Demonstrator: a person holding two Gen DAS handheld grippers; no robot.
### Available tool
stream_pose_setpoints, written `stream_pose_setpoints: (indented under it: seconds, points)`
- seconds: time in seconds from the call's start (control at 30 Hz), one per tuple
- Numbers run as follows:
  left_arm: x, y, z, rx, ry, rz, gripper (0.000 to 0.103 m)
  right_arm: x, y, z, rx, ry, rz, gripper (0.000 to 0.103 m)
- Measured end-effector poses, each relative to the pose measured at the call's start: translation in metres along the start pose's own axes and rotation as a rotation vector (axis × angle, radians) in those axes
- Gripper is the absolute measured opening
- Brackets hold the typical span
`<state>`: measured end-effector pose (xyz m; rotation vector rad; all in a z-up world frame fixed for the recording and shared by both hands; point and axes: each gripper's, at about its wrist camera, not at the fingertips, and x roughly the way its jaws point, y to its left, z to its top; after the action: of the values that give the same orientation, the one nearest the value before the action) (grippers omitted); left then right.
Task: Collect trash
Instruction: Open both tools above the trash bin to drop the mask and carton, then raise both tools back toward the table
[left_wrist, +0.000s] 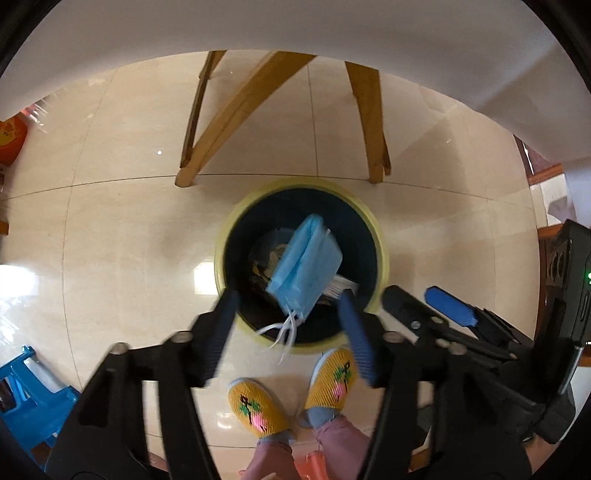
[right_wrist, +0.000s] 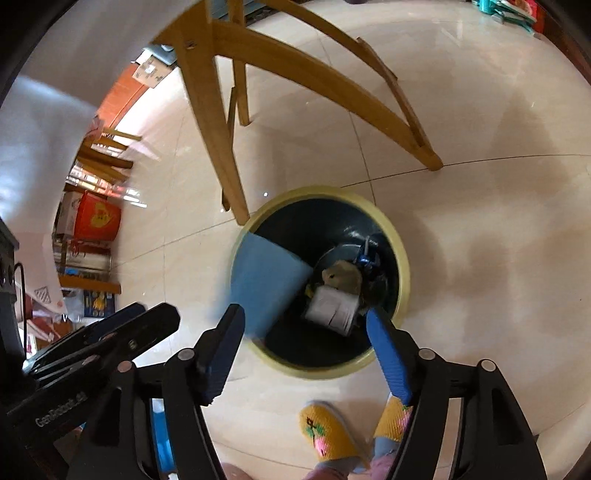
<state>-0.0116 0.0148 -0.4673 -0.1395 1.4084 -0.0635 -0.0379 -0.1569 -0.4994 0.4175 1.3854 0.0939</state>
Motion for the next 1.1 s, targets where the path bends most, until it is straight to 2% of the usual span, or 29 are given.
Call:
stream_pose_setpoints:
  seconds: [0.03, 0.07, 0.37, 0.6, 0.9, 1.1]
  points:
    - [0.002, 0.003, 0.001, -0.008, 0.000, 0.003, 0.067, 0.002, -0.002, 0.002, 0.001, -0.006, -0.001, 0.072]
    - [0.002, 0.005, 0.002, -0.013, 0.000, 0.006, 0.068, 0.001, -0.003, 0.003, -0.002, -0.017, -0.007, 0.072]
    - [-0.003, 0.011, 0.005, -0.010, -0.034, 0.056, 0.068, -0.010, 0.009, 0.001, -0.040, -0.051, -0.049, 0.072]
    - [-0.025, 0.009, 0.010, -0.004, -0.059, 0.074, 0.068, -0.030, 0.024, 0.003, -0.069, -0.067, -0.070, 0.072]
    - [-0.084, 0.008, 0.012, -0.003, -0.065, 0.063, 0.068, -0.086, 0.049, 0.005, -0.088, -0.078, -0.086, 0.072]
    - [-0.149, 0.000, 0.019, 0.024, -0.080, 0.054, 0.068, -0.150, 0.077, 0.006, -0.096, -0.098, -0.106, 0.072]
